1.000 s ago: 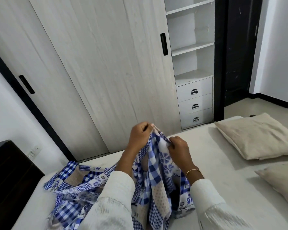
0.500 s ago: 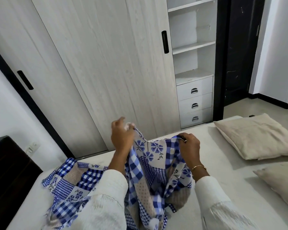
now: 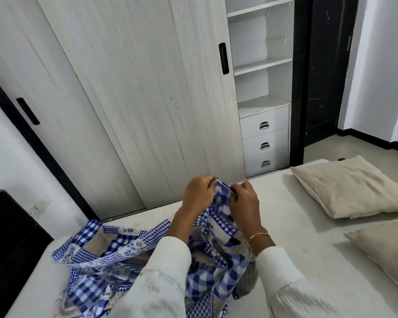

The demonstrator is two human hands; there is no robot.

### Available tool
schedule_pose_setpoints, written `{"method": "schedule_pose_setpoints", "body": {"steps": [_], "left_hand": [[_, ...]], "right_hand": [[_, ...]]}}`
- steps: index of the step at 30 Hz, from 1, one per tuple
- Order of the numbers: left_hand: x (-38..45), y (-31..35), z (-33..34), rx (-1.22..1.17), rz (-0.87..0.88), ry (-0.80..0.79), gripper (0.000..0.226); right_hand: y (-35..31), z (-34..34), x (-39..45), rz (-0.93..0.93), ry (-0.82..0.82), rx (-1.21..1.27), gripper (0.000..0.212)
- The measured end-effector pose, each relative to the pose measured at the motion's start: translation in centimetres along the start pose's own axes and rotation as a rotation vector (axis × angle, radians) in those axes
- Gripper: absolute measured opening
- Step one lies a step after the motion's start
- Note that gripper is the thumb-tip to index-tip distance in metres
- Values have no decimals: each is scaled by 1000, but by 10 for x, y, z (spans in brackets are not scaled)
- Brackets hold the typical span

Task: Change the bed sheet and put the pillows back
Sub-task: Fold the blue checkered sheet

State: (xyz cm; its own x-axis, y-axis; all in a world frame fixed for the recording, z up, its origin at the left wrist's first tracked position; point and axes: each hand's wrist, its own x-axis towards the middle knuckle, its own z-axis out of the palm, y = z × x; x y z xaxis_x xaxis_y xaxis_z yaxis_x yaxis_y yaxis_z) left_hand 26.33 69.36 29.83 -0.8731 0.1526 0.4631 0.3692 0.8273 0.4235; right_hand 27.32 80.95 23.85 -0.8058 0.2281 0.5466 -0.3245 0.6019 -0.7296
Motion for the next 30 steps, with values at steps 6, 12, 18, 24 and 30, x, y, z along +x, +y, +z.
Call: {"method": "schedule_pose_setpoints", "body": {"steps": [6,12,18,24,30], "left_hand": [[13,3,-29,-190,-185,454,19],[48,-14,-70,-237,-439,628,26],[63,0,-59,-593,-339,277,31],[50,2,-40,-678,-288,-12,29],[37,-44,-62,82,-200,162,27]], "right_hand": [[32,3,-10,231,-19,-62,15],[48,-15,-3,375,86,9,23],[23,-22,-8,269,-544,590,47],[-8,20,-17,187,-783,350,53],[-14,40,11,285,-563,100,15]]}}
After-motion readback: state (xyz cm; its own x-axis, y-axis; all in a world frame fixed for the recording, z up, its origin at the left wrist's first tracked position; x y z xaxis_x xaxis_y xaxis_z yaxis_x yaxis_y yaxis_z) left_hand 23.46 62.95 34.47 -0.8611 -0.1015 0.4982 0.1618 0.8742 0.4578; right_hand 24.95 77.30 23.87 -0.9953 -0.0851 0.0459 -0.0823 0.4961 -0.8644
